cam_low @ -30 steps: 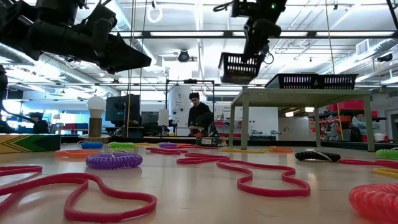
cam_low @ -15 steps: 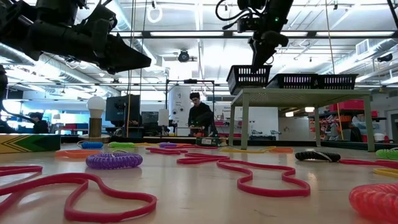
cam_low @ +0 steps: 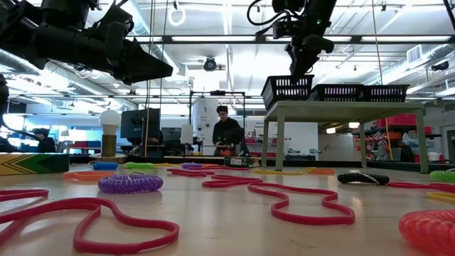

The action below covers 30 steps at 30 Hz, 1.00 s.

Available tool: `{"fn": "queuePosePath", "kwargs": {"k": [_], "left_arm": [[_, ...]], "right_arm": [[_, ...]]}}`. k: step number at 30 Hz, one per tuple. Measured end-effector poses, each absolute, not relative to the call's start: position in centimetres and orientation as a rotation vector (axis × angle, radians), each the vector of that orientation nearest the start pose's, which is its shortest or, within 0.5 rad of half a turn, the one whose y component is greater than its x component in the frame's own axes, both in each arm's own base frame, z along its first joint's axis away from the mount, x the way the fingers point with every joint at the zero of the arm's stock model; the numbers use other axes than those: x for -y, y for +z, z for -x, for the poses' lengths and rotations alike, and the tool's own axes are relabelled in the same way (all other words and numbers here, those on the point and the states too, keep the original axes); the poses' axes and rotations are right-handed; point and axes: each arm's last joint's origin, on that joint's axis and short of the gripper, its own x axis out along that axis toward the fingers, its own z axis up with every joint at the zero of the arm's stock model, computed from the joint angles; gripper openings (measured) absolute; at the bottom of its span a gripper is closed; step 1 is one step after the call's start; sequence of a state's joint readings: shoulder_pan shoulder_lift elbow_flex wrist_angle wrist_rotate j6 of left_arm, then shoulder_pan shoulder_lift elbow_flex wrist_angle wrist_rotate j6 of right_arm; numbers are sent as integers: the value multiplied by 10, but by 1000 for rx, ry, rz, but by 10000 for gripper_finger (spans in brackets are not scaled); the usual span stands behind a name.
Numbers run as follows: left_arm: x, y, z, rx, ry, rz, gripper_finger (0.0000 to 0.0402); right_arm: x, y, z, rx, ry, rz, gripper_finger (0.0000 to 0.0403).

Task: Pick & Place Office Desk Supplies
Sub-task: Put the black basket on the shelf

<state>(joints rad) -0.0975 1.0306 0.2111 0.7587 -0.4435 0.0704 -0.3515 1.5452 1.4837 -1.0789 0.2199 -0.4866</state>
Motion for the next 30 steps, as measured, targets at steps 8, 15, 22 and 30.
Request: {"fn": "queuePosePath", "kwargs": {"k": [8,15,22,30], "left_arm": [[6,186,-189,-71,344,-85,124],[6,186,-189,-69,345,-68,124],[6,186,-189,-68,345,-67,124],[6,186,-189,-68,345,-63,124]], "right_arm": [[110,325,-280,-1266,-242,348,36],[111,325,-279,-1278,-293,347,97],[110,325,-279,-1278,-335,334,125],[88,333,-281,-1256,-384,422,134]]}}
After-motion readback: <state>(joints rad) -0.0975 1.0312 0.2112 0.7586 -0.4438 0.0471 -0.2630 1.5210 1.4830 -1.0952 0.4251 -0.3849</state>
